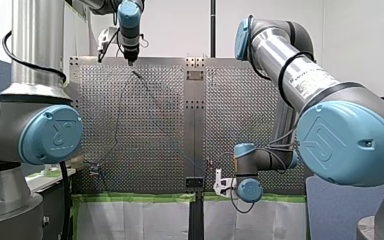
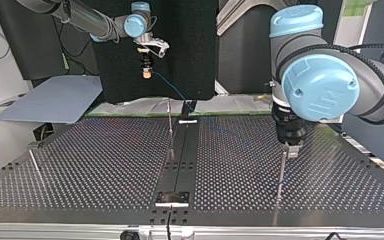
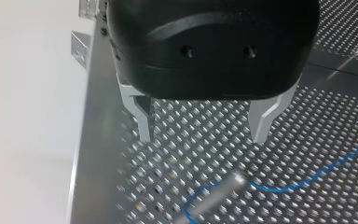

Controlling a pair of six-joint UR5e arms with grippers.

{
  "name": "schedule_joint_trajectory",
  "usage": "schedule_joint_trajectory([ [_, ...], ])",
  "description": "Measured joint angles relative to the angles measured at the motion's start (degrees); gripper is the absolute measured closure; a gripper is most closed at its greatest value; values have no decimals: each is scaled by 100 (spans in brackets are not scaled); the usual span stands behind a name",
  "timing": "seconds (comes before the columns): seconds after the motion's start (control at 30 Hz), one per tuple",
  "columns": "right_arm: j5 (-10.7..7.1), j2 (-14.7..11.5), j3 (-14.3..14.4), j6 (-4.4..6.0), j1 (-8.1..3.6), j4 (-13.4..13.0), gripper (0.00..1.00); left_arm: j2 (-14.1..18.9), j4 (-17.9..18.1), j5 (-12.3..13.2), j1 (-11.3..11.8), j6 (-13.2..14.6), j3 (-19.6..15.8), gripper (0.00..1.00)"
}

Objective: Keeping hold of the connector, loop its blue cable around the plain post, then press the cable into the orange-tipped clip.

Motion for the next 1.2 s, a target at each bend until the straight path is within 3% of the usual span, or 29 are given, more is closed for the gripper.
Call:
schedule_joint_trajectory([
  [0.13, -12, 0, -9, 11, -1, -28, 100, -49, 136, 8, -90, 223, 111, 0],
  [0.33, -17, -1, -17, 14, 7, -24, 100, -283, 361, -211, -333, 521, 249, 0],
  [0.87, -16, -3, -20, 32, 55, -67, 100, -1146, 1220, -1071, -1169, 1387, 264, 0],
  [1.2, -17, -3, -23, 34, 76, -101, 100, -1689, 1613, -1455, -1196, 1930, 267, 0],
])
